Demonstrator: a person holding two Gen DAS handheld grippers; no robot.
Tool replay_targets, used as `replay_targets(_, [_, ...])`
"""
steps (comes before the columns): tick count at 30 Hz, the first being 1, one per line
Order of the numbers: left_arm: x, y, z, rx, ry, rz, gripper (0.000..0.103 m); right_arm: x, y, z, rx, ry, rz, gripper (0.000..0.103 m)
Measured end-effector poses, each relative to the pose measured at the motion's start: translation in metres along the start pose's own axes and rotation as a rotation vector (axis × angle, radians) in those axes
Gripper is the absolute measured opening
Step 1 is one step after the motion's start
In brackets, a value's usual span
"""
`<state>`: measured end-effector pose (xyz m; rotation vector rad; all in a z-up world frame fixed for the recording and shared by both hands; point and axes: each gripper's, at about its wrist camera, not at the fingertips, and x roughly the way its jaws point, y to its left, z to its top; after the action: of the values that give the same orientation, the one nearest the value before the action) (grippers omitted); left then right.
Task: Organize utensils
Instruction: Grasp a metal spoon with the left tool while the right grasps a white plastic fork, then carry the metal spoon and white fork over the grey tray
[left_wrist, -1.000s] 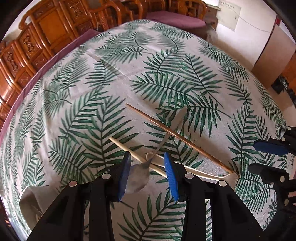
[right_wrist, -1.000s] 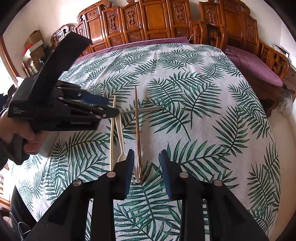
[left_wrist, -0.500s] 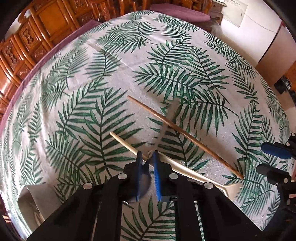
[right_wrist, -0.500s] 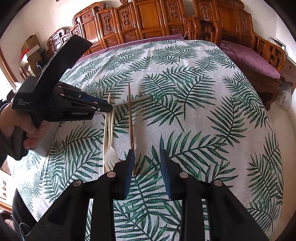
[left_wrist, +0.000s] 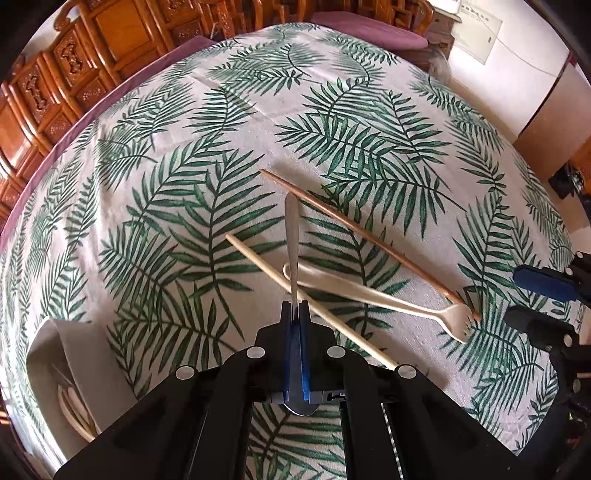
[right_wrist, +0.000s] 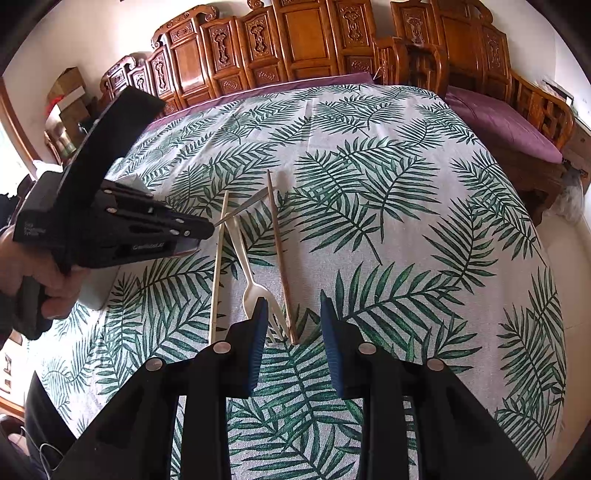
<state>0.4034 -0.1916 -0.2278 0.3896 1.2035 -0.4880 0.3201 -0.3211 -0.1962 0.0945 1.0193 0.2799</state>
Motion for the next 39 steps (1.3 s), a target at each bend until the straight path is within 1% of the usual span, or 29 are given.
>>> replay_targets(9, [-0.025, 0.004, -0.036, -0.075, -0.051, -0.029, 0.003, 0.011, 0.015, 0.010, -0.044, 0.015, 0.023, 0.032])
replay_targets(13, [-0.038, 0.001, -0.057, -0.096, -0.074, -0.046, 0.003, 0.027, 0.026, 0.020, -0.093, 0.047, 0.029, 0.032])
replay_targets(20, [-0.055, 0.002, -0.088, -0.151, -0.099, -0.078, 0.003, 0.050, 0.037, 0.035, -0.162, 0.093, 0.014, 0.032])
replay_targets(25, [-0.068, 0.006, -0.097, -0.153, -0.120, -0.076, 0.003, 0.063, 0.045, 0.038, -0.212, 0.143, 0.021, 0.032])
replay_targets(30, [-0.082, 0.010, -0.102, -0.161, -0.149, -0.072, 0.003, 0.074, 0.052, 0.038, -0.249, 0.189, -0.010, 0.032])
replay_targets(33, [-0.091, 0.011, -0.104, -0.163, -0.166, -0.069, 0.003, 0.076, 0.057, 0.034, -0.267, 0.200, -0.050, 0.032])
replay_targets(34, [-0.095, 0.011, -0.105, -0.166, -0.173, -0.068, 0.003, 0.076, 0.058, 0.033, -0.269, 0.200, -0.055, 0.031])
replay_targets(35, [-0.097, 0.012, -0.106, -0.166, -0.179, -0.067, 0.003, 0.075, 0.059, 0.031, -0.269, 0.199, -0.061, 0.022])
replay_targets(37, [-0.104, 0.013, -0.107, -0.167, -0.192, -0.064, 0.003, 0.073, 0.059, 0.029, -0.262, 0.200, -0.064, 0.020])
replay_targets(38, [-0.108, 0.014, -0.107, -0.167, -0.201, -0.060, 0.003, 0.072, 0.059, 0.028, -0.257, 0.200, -0.065, 0.017])
replay_targets(39, [-0.113, 0.015, -0.108, -0.168, -0.210, -0.056, 0.003, 0.070, 0.060, 0.027, -0.255, 0.194, -0.069, 0.012])
